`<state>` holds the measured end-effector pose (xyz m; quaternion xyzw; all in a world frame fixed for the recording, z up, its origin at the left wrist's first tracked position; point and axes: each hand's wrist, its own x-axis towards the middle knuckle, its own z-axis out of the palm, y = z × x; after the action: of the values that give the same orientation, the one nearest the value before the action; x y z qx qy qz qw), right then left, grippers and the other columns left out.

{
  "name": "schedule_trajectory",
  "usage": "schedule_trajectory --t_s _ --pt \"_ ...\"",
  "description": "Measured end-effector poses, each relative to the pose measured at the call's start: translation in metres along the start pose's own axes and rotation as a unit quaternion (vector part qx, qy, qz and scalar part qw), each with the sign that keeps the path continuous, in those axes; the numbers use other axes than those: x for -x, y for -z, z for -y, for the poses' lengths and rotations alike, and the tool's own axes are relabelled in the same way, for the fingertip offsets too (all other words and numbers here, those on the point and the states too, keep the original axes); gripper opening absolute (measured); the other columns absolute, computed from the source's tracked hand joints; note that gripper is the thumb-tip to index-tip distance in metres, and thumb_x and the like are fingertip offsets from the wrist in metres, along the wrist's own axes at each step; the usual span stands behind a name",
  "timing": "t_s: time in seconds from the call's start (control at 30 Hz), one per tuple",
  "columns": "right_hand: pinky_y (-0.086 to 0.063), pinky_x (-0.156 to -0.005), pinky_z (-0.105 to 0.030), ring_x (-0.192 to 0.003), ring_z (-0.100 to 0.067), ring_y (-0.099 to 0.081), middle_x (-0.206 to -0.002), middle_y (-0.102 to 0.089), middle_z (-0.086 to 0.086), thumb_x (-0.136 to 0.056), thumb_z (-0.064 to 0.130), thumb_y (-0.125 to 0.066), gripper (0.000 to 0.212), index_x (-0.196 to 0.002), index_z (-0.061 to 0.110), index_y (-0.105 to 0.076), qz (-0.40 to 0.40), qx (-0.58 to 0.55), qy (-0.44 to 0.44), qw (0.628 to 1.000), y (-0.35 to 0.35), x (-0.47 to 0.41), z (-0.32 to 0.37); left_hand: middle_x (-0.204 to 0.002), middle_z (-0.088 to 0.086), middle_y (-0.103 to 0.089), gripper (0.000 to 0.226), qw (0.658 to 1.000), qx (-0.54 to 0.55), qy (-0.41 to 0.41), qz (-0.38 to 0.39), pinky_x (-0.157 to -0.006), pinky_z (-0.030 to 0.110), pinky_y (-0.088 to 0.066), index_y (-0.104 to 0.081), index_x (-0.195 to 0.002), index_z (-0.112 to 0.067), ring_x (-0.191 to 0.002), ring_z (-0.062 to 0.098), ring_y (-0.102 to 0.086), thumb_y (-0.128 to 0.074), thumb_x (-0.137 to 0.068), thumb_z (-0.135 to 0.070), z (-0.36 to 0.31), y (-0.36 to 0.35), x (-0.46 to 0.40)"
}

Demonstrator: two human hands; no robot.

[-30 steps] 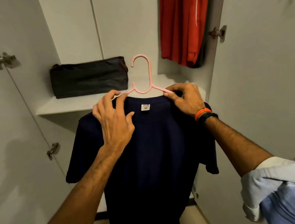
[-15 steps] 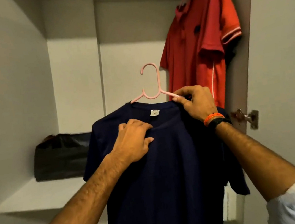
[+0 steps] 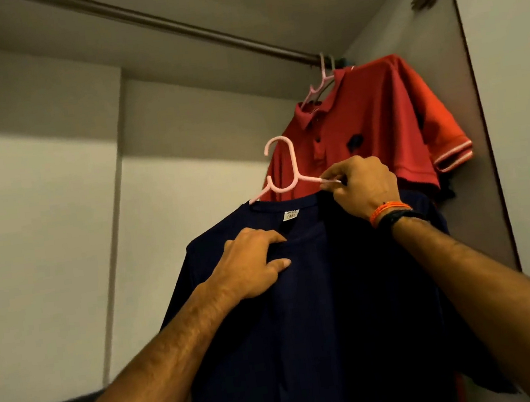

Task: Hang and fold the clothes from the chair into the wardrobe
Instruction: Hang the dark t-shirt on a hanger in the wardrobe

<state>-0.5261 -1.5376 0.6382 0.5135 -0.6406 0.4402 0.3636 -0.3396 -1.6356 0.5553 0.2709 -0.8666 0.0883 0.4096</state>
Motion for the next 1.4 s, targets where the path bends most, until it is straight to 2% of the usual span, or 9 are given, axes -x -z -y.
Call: schedule_trajectory --t_s 0.2,0.47,0.7,0.87,1.13,1.4 --pt "-0.049 -0.082 -0.037 -0.101 -0.033 -0.064 -0.106 -0.072 -0.004 -0.087 0.030 -0.067 0.020 -0.104 0.034 -0.075 -0.061 0.081 -0.011 0.995 -0.007 -0.068 0.009 -0.130 -0.010 -0.059 0.047 0.996 0.040 -0.052 -0.056 -0.111 0.044 -0.035 -0.057 -0.132 -0.029 -0.128 0.013 -0.045 -0.069 -0.088 -0.040 0.031 0.003 -0.087" --pt "-0.040 -0.073 -0.034 -0.096 -0.036 -0.064 -0.105 -0.069 -0.009 -0.086 0.026 -0.060 0.025 -0.106 0.029 -0.075 -0.124 0.159 0.022 0.979 -0.014 -0.141 -0.001 -0.128 -0.011 -0.059 0.049 0.989 0.064 -0.075 -0.111 -0.110 0.038 -0.038 -0.058 -0.130 -0.032 -0.124 0.011 -0.048 -0.072 -0.084 -0.043 0.043 0.002 -0.169" --pt "-0.045 -0.075 -0.038 -0.097 -0.038 -0.063 -0.107 -0.067 -0.010 -0.087 0.031 -0.058 0.028 -0.111 0.026 -0.071 -0.174 0.185 0.050 0.966 -0.006 -0.198 -0.017 -0.126 -0.012 -0.060 0.047 0.980 0.072 -0.094 -0.160 -0.107 0.034 -0.042 -0.060 -0.127 -0.034 -0.122 0.009 -0.050 -0.073 -0.083 -0.044 0.038 0.008 -0.233" --pt "-0.042 -0.071 -0.035 -0.093 -0.035 -0.063 -0.104 -0.066 -0.009 -0.086 0.027 -0.060 0.028 -0.112 0.025 -0.071 -0.193 0.209 0.044 0.958 -0.005 -0.229 -0.026 -0.127 -0.012 -0.060 0.047 0.975 0.066 -0.106 -0.182 -0.108 0.034 -0.041 -0.060 -0.127 -0.033 -0.121 0.009 -0.050 -0.074 -0.083 -0.042 0.035 0.010 -0.266" --pt "-0.056 -0.074 -0.038 -0.081 -0.025 -0.061 -0.091 -0.067 -0.004 -0.091 0.031 -0.063 0.018 -0.103 0.024 -0.075 -0.213 0.223 0.048 0.950 0.007 -0.263 -0.033 -0.128 -0.014 -0.059 0.046 0.971 0.075 -0.124 -0.191 -0.109 0.032 -0.041 -0.059 -0.127 -0.033 -0.119 0.006 -0.051 -0.074 -0.084 -0.041 0.025 0.015 -0.311" --pt "-0.050 -0.072 -0.037 -0.080 -0.026 -0.058 -0.093 -0.067 -0.005 -0.090 0.030 -0.064 0.018 -0.102 0.026 -0.075 -0.232 0.227 0.059 0.944 0.019 -0.282 -0.028 -0.124 -0.013 -0.062 0.045 0.962 0.095 -0.139 -0.213 -0.107 0.036 -0.043 -0.062 -0.124 -0.032 -0.117 0.007 -0.055 -0.075 -0.082 -0.040 0.022 0.025 -0.334"
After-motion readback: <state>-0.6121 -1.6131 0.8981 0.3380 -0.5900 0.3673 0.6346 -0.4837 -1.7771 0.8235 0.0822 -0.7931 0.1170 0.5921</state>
